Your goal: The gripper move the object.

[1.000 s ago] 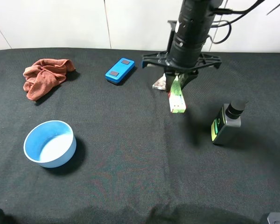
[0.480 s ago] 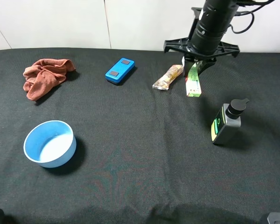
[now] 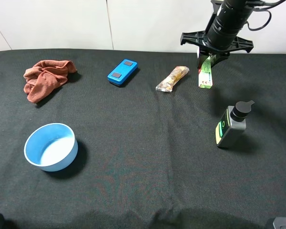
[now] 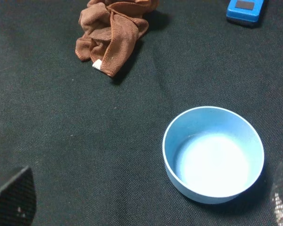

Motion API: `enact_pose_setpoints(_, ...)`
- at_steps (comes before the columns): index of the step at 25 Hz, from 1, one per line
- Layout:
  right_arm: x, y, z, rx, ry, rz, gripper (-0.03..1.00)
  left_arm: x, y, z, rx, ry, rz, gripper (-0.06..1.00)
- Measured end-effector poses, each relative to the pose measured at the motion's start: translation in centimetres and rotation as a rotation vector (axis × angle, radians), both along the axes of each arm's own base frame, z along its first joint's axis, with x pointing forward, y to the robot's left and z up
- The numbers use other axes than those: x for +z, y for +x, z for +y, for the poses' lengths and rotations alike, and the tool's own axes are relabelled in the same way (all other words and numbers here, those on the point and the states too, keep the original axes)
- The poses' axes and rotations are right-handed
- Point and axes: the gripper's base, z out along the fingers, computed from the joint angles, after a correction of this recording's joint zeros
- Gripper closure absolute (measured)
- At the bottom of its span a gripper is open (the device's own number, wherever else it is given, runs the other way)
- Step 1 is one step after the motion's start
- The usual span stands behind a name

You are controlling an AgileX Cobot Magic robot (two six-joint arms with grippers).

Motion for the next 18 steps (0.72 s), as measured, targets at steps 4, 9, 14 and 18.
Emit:
enact_pose_setpoints(4, -0.6, 1.5, 0.1, 0.012, -0.021, -0.018, 0.79, 0.0, 0.0, 0.0, 0.0, 0.0, 0.0, -0.05)
enact_pose_setpoints(9, -1.3, 3.2, 0.7, 0.018, -0.021, -0.033, 0.79, 0.0, 0.0, 0.0, 0.0, 0.0, 0.0, -0.05)
enact_pose_setpoints(14, -2.9, 4.3, 1.0, 0.02, -0.027, -0.024, 0.79, 0.0, 0.0, 0.0, 0.0, 0.0, 0.0, -0.05)
enact_pose_setpoints(18, -4.0, 4.9, 1.0, 0.031, -0.041, -0.047, 0.79, 0.0, 0.0, 0.0, 0.0, 0.0, 0.0, -0.05)
